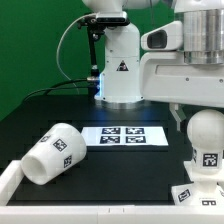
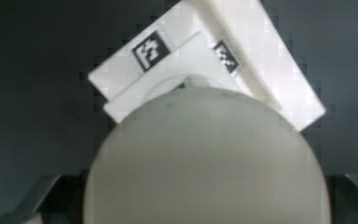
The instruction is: Assemble lamp
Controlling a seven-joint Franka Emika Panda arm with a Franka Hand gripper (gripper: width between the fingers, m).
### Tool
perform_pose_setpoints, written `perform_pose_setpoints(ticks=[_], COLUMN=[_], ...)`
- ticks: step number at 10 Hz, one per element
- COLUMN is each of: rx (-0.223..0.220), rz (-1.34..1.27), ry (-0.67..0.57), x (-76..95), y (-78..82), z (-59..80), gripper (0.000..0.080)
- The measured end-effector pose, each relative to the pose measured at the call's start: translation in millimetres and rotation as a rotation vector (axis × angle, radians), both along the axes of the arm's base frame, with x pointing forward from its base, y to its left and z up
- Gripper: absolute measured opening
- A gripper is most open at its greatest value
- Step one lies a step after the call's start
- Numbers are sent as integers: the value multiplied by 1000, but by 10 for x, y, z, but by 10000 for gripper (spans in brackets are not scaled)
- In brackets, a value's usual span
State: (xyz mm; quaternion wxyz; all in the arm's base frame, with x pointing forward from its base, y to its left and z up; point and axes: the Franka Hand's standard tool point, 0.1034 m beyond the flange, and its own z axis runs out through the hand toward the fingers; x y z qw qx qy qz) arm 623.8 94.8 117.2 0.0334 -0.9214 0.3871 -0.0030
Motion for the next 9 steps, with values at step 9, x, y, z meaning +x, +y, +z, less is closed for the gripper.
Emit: perform_pose_setpoints(ticks=[9], rx=[84], rz=[-803], ry=[56], x=[10], y=[33], z=[12], gripper=[574])
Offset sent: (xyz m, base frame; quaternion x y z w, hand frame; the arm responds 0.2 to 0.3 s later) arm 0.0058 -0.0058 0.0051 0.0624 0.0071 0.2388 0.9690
